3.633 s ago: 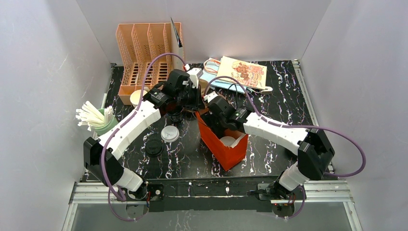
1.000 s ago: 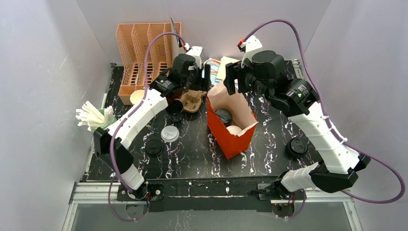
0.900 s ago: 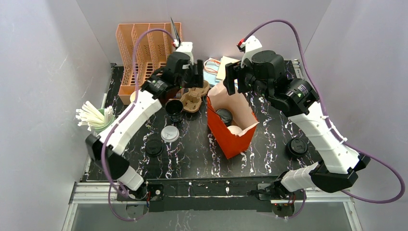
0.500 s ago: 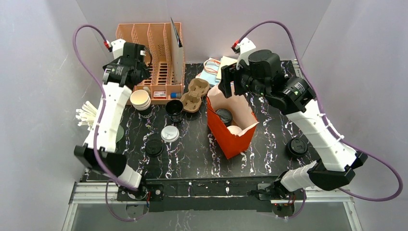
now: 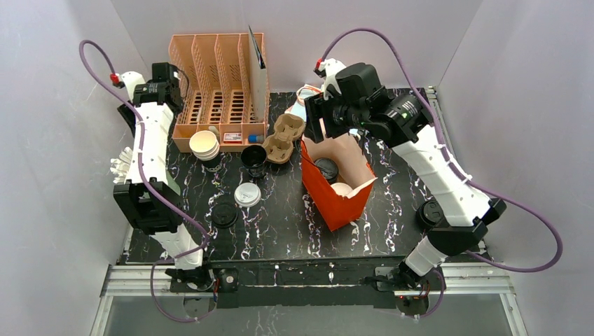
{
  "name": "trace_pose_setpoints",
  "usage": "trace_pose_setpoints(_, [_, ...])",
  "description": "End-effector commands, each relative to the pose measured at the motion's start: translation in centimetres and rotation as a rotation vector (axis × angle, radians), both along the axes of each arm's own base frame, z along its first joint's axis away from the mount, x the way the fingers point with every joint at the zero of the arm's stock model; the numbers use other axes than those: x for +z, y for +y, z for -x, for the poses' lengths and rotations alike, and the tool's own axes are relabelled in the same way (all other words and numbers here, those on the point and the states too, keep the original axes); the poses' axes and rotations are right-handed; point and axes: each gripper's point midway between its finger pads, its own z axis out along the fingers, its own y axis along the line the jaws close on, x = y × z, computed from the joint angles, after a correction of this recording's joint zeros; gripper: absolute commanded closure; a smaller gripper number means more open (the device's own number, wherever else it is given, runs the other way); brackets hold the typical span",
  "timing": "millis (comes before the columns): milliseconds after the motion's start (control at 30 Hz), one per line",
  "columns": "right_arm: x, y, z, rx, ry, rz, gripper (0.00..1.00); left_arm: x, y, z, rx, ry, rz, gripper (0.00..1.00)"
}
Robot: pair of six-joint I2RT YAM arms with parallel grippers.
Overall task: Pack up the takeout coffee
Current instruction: Pick up the straw from the storage cup.
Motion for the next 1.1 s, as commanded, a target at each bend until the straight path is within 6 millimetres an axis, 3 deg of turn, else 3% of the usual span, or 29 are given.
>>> trace_pose_setpoints(0, [0.4,0.2,1.4,0.031,0.073,-0.018,0.28,2.0,3.9,1.6,0.146,-0.087,-0.106,0.48])
trace_pose_setpoints(133, [0.0,0.8,2.0,0.053,0.114,-0.035,0.28,1.0,6.2,1.9,0.216,-0.101,-0.122,0.56])
trace_pose_setpoints(567, [0.2,1.1,2.0,0.075,0.116,-0.029,0.28,-2.8,7.2,1.7,0.253,-0.084,-0.087,0.58])
trace_pose_setpoints(867, [0.2,0.8,1.7,0.085,0.083,-0.007,0.28,-4.0,7.7,2.8,0.289,-0.054,-0.098,0.67])
trace_pose_setpoints(1067, [-0.1,0.8,1.6,0.090,0.084,0.003,0.28,-3.4,8.1,3.6,0.312,-0.040,-0.133,0.75])
